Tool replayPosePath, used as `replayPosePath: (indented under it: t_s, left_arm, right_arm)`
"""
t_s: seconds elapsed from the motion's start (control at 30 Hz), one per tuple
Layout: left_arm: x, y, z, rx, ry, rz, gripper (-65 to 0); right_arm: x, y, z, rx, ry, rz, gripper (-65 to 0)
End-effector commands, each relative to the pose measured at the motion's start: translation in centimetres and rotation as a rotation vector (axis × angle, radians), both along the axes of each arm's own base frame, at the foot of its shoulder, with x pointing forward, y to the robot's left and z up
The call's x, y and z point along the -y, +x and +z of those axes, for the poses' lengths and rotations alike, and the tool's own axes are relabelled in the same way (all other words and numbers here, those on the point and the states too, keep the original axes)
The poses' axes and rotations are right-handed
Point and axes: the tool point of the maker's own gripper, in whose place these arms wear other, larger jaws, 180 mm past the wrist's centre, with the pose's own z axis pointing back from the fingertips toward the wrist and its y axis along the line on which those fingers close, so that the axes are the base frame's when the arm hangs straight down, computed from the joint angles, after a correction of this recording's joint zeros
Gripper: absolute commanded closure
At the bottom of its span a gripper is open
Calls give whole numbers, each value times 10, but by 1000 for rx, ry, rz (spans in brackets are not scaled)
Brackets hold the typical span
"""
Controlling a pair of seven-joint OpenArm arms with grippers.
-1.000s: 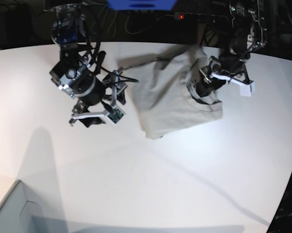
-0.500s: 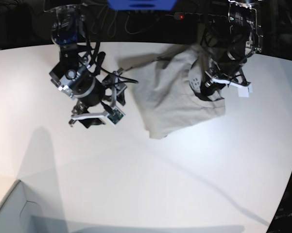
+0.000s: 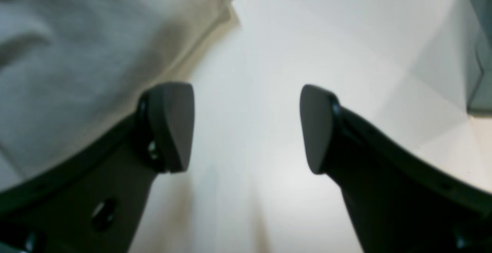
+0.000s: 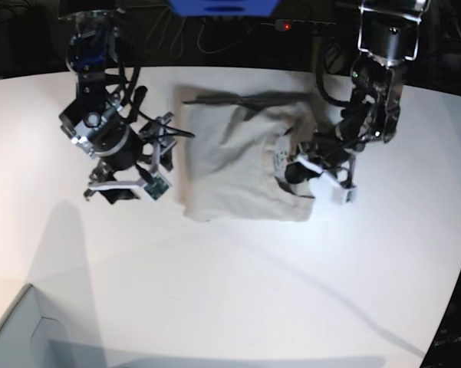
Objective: Layout the t-shirt on the table in an organized manner, then fold the t-shirt properly
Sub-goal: 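Drag the shirt layer with the left gripper back across the bundle, then tuck the layer under the bundle with the left gripper and release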
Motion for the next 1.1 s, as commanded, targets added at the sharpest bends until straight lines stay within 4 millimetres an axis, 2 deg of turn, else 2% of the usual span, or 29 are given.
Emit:
replayPosePath:
  t_s: [0.0,0.17,0.3,0.43,0.53,0.73,0.77,0.9,1.07]
  left_arm:
    - [3,-2,-11,-55,107,-75,-2]
    - [40,48,4,43,357,-372,-2]
    - [82,88,27,150,483,-529,-2]
    - [127,111,49,312,560,-655,-2]
    - [170,111,59,435,593,-770,-2]
    - [243,81,64,632,625,-993,-2]
    - [247,80,64,647,632,-1009,-2]
    - [243,80,60,659,677,-1037,-2]
    - [243,81,61,665,686,-1043,-2]
  right_arm:
    - [3,9,13,49,13,-10,-434]
    - [53,11,15,55,-12,-146,-434]
    - [91,8,17,62,-29,-252,-434]
    - [129,-1,18,62,-48,-363,-434]
    - [153,-10,19,60,-59,-434,-434]
    - [190,-27,21,60,-78,-549,-434]
    - [194,-30,21,60,-80,-563,-434]
    - [209,-38,23,61,-89,-611,-434]
    - [215,-47,20,47,-95,-632,-434]
